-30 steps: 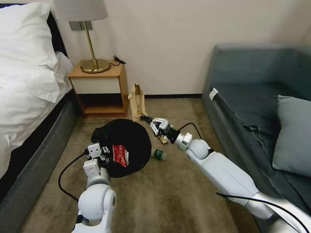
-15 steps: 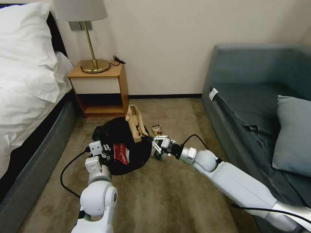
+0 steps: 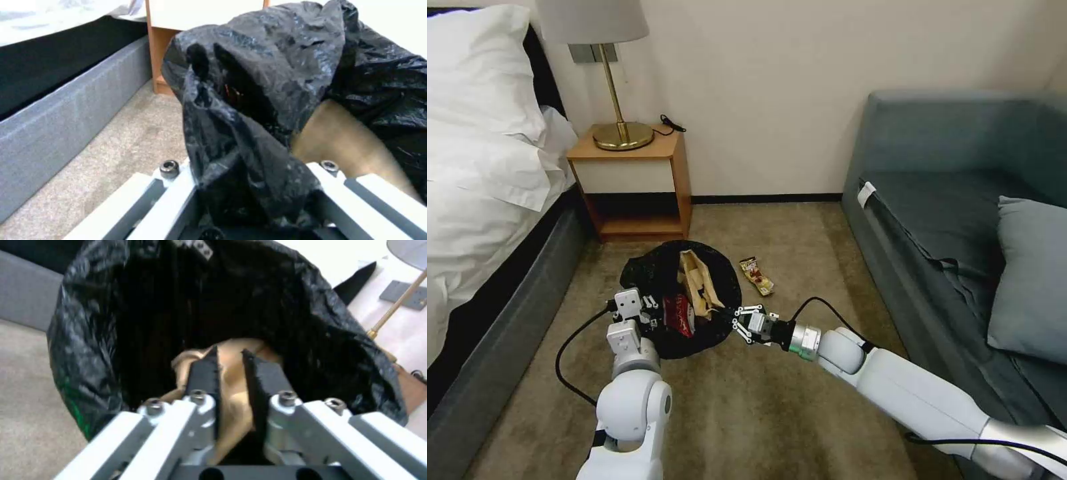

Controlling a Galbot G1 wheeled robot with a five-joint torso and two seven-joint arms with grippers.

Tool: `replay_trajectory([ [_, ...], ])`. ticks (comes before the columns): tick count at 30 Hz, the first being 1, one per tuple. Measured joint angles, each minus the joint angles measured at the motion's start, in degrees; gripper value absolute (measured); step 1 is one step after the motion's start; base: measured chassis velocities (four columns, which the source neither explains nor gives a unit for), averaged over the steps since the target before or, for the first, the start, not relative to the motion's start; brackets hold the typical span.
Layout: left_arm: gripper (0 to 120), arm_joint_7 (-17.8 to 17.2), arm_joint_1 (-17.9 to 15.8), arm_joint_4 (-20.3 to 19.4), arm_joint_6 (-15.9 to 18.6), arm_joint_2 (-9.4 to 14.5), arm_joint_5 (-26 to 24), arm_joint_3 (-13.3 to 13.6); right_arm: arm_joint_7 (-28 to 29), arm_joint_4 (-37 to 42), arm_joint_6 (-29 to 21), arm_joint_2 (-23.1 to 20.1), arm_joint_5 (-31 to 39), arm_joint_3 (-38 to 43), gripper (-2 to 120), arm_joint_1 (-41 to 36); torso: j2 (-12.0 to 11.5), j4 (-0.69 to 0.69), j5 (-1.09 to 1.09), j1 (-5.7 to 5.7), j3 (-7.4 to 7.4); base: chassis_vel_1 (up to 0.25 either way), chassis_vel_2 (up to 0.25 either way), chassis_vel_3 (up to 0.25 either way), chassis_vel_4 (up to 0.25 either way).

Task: Pick up the trash bin, then pick up the garbage on the floor and place it into the trash bin.

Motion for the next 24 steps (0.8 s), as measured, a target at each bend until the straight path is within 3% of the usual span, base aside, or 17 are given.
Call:
replay_trajectory([
  [3,4,0.0,-0.3,0.3,0.0,0.0,-0.2,-0.2,0.5,1.1,-0.5,-0.5,0.3,-0.1,30,0.2,0.0,0.00,0.00,0.00,0.00,0.000,0.000,0.000,0.000],
  [6,4,0.0,-1.0,1.0,0.0,0.0,-1.0,-0.9,3.9,3.4,-2.1,-1.5,0.7,2.0,48,0.0,0.0,0.02,0.01,0.00,0.00,0.000,0.000,0.000,0.000],
  [9,4,0.0,-1.2,1.2,0.0,0.0,-1.2,-1.1,5.3,4.3,-3.1,-1.8,1.3,3.9,51,-0.4,0.0,0.00,0.01,0.00,0.00,0.000,0.000,0.000,0.000],
  [12,4,0.0,-2.8,2.9,0.3,0.0,-2.5,-2.2,16.3,9.2,-8.7,-3.6,7.3,13.3,70,-4.1,0.0,0.00,-0.01,0.00,0.00,0.000,0.000,0.000,0.000],
  [16,4,-0.1,-4.1,4.6,0.5,0.3,-3.5,-2.8,21.7,12.6,-12.0,-3.9,11.0,20.6,80,-9.5,0.0,0.00,0.00,0.00,0.00,0.000,0.000,0.000,0.000],
  [18,4,0.0,-4.8,5.2,0.7,1.2,-4.6,-2.8,25.8,14.1,-13.4,-2.4,12.4,27.2,90,-15.5,0.0,-0.02,0.01,0.00,0.00,0.000,0.000,0.000,0.000],
  [24,4,0.3,-5.1,5.4,0.8,2.5,-5.8,-2.3,28.7,11.4,-12.6,2.1,9.8,34.8,99,-20.5,0.0,-0.01,0.02,0.00,0.00,0.000,0.000,0.000,0.000],
])
